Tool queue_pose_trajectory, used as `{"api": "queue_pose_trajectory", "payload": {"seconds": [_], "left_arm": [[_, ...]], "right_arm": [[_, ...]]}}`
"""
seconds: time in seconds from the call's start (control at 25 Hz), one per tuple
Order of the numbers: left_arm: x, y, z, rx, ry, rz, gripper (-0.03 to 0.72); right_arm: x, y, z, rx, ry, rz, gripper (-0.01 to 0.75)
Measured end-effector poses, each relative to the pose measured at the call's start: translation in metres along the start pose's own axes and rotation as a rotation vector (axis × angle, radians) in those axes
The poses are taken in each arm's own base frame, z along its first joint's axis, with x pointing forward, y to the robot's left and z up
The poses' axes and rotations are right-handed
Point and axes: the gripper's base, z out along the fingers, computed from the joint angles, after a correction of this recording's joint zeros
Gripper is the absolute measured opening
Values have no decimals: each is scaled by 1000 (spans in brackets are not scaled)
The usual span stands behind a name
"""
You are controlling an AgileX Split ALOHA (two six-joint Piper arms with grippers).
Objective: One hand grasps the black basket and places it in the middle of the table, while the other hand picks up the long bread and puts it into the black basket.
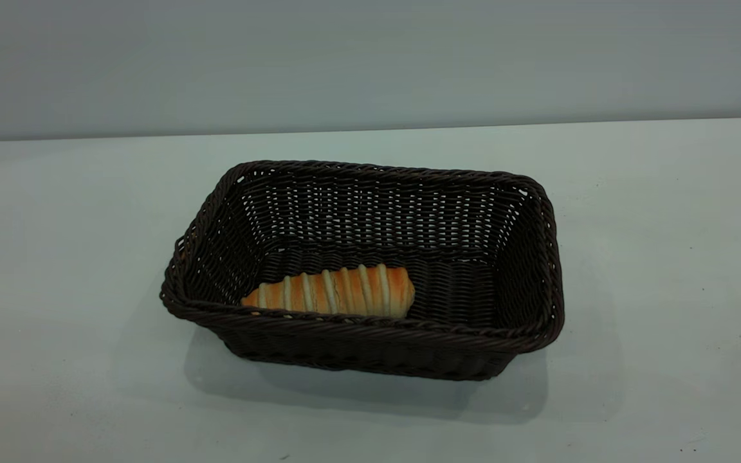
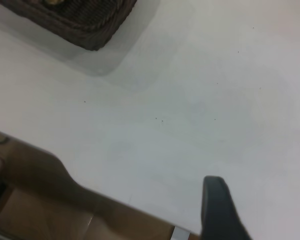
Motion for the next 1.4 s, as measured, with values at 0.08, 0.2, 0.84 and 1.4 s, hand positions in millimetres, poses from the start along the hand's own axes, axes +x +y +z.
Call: {"api": "queue_pose_trajectory", "payload": {"seconds": [0.08, 0.2, 0.84, 1.4], "left_arm": [[0, 0, 0, 0, 0, 0, 585], [0, 0, 0, 0, 0, 0, 585], [30, -5, -22, -152, -252, -154, 585], [31, -5, -22, -156, -252, -158, 585]], "right_arm": [[0, 0, 0, 0, 0, 1, 438], [0, 0, 0, 0, 0, 0, 438], [15, 5, -18, 259, -139, 182, 438], [15, 5, -18, 258, -141, 182, 438]]}}
